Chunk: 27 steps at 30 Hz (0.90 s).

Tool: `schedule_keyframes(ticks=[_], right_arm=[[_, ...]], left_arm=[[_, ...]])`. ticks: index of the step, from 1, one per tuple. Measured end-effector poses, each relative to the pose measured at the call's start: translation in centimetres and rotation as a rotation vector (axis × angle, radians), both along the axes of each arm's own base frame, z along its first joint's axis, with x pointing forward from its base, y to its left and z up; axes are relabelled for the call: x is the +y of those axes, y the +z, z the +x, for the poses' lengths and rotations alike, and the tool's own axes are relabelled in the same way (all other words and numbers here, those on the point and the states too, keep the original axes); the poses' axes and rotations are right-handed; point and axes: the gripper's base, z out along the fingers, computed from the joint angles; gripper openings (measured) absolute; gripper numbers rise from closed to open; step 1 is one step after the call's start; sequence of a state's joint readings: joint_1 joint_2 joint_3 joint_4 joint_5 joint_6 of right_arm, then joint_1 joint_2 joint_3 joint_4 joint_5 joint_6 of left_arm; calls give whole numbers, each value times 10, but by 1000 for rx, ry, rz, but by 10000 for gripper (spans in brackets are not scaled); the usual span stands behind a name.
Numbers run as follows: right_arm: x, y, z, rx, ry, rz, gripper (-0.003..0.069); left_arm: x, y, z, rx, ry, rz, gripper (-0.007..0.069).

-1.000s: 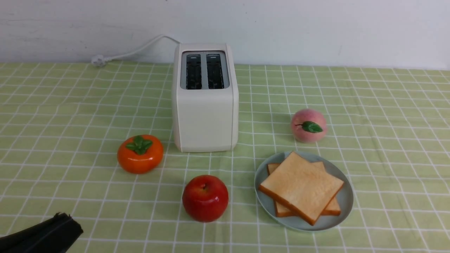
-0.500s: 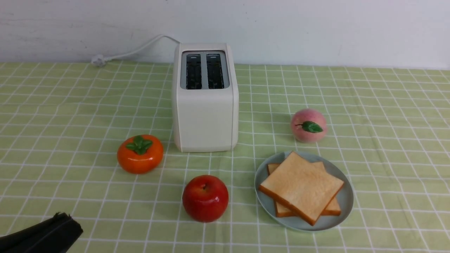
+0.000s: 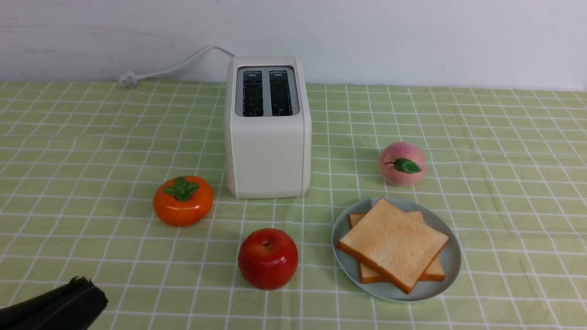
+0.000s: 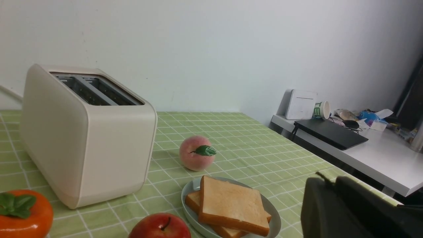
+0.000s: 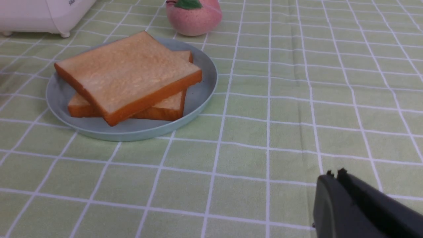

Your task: Take toasted bread from bread machine on green coffee tablecloth place on plate.

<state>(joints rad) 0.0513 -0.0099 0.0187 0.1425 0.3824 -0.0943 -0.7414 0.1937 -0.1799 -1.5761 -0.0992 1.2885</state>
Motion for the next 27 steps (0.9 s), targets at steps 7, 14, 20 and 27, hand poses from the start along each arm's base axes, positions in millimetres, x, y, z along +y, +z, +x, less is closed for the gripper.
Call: schedule_keyframes(ticks=[7, 14, 20, 27], right_arm=[[0, 0, 0, 0, 0, 0, 3], [0, 0, 0, 0, 0, 0, 11], [0, 0, 0, 0, 0, 0, 15], [0, 0, 0, 0, 0, -1, 23]], left_arm=[[0, 0, 0, 0, 0, 0, 50], [1, 0, 1, 23, 13, -26, 55], [-2, 1, -2, 29, -37, -46, 46], [-5, 1, -4, -30, -70, 11, -13]])
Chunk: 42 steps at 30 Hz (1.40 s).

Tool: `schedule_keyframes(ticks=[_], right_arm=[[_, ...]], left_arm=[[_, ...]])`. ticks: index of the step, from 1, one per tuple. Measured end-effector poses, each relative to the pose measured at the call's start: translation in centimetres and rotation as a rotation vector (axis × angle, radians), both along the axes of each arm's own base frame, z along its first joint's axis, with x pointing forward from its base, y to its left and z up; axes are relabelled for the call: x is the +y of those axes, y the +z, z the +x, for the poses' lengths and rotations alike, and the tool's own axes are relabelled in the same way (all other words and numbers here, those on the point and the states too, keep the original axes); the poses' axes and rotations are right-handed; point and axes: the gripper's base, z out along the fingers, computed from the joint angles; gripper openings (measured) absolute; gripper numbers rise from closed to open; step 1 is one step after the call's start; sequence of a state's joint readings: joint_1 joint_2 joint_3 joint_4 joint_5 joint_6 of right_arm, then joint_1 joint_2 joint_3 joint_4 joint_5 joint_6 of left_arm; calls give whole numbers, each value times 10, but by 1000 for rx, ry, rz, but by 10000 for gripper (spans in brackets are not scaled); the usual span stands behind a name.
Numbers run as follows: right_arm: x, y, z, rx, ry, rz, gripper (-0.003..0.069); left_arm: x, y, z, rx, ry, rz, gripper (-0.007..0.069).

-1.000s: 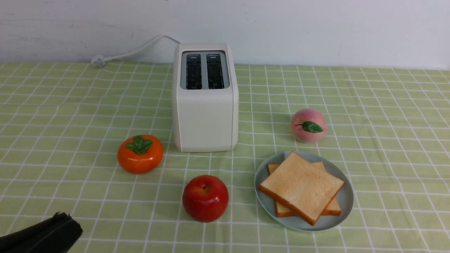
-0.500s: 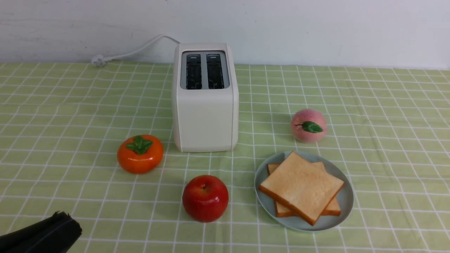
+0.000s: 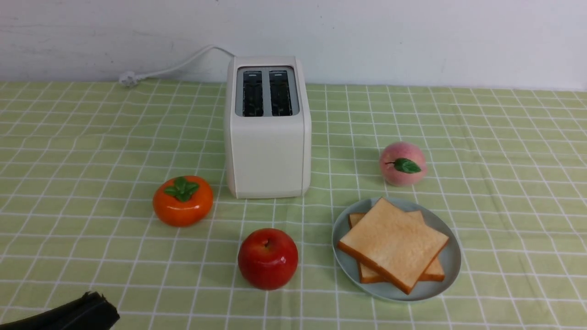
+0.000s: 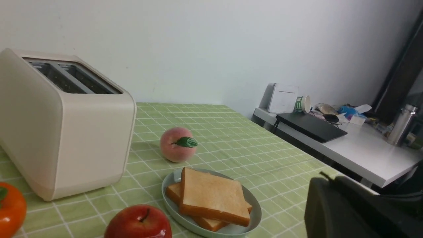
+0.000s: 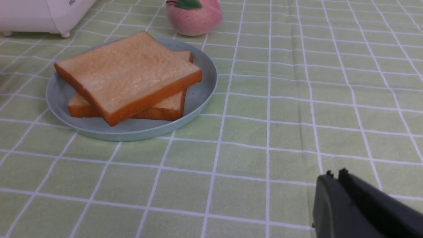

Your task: Take toasted bread from bread machine on green coffee tablecloth place on plate.

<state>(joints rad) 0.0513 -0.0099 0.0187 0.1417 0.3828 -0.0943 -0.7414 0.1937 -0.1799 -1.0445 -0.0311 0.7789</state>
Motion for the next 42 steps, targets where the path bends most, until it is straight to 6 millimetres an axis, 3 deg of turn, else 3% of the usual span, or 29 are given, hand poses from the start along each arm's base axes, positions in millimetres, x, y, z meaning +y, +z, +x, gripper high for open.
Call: schedule_keyframes(ticks=[18, 28, 37, 40, 42], right_arm=[[0, 0, 0, 0, 0, 0, 41], [0, 0, 0, 0, 0, 0, 54], [0, 0, 0, 0, 0, 0, 67], [0, 0, 0, 1, 0, 0, 67], [0, 0, 0, 1, 0, 0, 67]], left_arm=[[0, -3, 0, -40, 5, 56, -13], [18, -12, 7, 1, 304, 172, -13], [36, -46, -1, 49, 557, 180, -13], [39, -75, 3, 153, 604, 203, -13], [39, -81, 2, 206, 614, 204, -13]])
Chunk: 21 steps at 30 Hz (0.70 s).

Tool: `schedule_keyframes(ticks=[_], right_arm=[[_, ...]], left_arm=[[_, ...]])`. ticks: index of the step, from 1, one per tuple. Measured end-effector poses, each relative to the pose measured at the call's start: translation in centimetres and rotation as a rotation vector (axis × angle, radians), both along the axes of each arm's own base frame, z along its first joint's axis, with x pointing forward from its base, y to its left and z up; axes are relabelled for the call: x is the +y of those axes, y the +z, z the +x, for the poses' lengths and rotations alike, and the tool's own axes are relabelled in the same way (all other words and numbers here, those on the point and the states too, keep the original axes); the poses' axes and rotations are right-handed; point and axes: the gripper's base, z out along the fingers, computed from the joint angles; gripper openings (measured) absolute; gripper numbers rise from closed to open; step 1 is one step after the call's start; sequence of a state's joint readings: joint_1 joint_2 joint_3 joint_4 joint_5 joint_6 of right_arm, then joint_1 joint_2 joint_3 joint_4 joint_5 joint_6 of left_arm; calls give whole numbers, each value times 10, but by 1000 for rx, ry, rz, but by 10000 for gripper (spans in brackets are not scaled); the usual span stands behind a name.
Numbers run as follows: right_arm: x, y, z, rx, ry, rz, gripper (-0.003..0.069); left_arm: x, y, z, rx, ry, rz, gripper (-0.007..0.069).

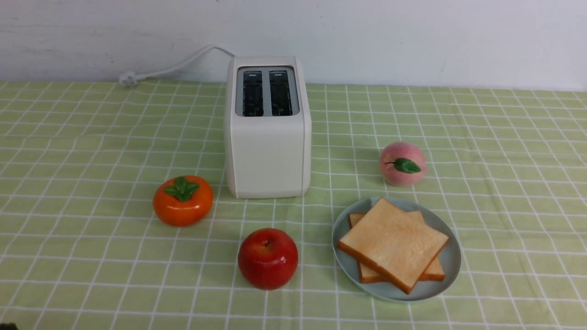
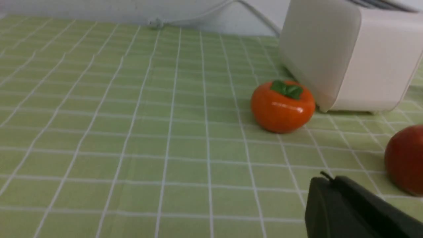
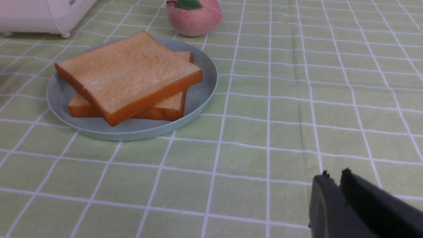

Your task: Take toasted bread from bread machine on green coffee tablecloth place on plate.

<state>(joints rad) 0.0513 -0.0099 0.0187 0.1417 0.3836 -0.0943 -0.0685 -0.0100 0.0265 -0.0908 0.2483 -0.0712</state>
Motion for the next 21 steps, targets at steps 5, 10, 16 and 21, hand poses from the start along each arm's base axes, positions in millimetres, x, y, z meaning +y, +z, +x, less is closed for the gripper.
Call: schedule_keyframes(ticks=[5, 10, 16, 21], right_arm=[[0, 0, 0, 0, 0, 0, 71], [0, 0, 0, 0, 0, 1, 74], [0, 0, 0, 0, 0, 1, 77], [0, 0, 0, 0, 0, 1, 85]], left_arm=[[0, -13, -3, 137, 4, -6, -13], [0, -13, -3, 146, 12, -43, -13], [0, -13, -3, 148, 14, -52, -13], [0, -13, -3, 148, 14, -52, -13]])
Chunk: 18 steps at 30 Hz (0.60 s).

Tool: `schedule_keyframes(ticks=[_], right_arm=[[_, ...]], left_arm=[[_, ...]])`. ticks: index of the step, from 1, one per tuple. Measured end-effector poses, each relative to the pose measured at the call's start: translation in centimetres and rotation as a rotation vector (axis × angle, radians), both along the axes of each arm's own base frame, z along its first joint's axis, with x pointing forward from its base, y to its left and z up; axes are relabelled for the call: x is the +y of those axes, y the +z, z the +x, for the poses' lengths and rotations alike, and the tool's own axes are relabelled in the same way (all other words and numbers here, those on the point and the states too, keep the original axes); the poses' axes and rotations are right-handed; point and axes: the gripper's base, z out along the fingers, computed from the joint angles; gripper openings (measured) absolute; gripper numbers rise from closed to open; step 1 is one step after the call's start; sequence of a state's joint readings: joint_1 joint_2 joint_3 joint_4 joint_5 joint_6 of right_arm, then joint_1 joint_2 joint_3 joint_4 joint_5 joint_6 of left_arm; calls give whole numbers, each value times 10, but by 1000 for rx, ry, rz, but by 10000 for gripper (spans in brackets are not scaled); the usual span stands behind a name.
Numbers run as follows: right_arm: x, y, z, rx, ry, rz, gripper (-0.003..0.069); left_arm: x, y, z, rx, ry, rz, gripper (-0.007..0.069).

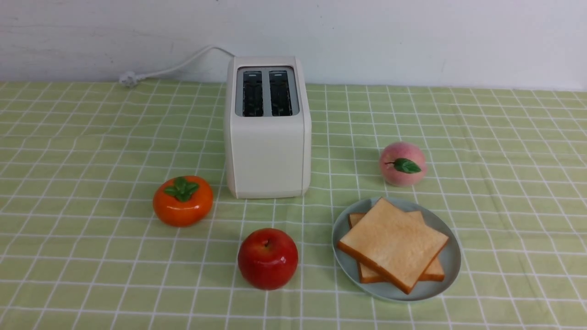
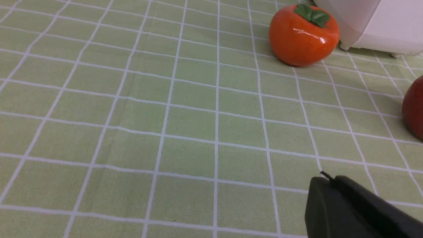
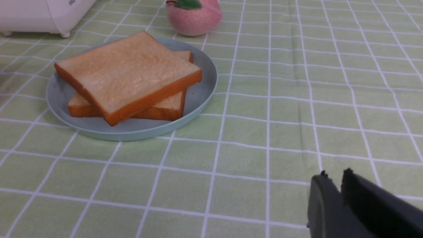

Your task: Take toasted bread from bread machine on green coffee tablecloth place on plate.

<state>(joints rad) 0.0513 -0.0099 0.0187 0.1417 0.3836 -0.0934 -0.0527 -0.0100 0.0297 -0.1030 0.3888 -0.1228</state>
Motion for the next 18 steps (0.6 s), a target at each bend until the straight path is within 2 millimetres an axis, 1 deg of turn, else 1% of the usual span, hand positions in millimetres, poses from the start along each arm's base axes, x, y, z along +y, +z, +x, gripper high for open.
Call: schedule_keyframes(ticks=[18], right_arm=[[0, 0, 0, 0, 0, 0, 105]], left_arm=[[0, 0, 0, 1, 1, -2, -1]])
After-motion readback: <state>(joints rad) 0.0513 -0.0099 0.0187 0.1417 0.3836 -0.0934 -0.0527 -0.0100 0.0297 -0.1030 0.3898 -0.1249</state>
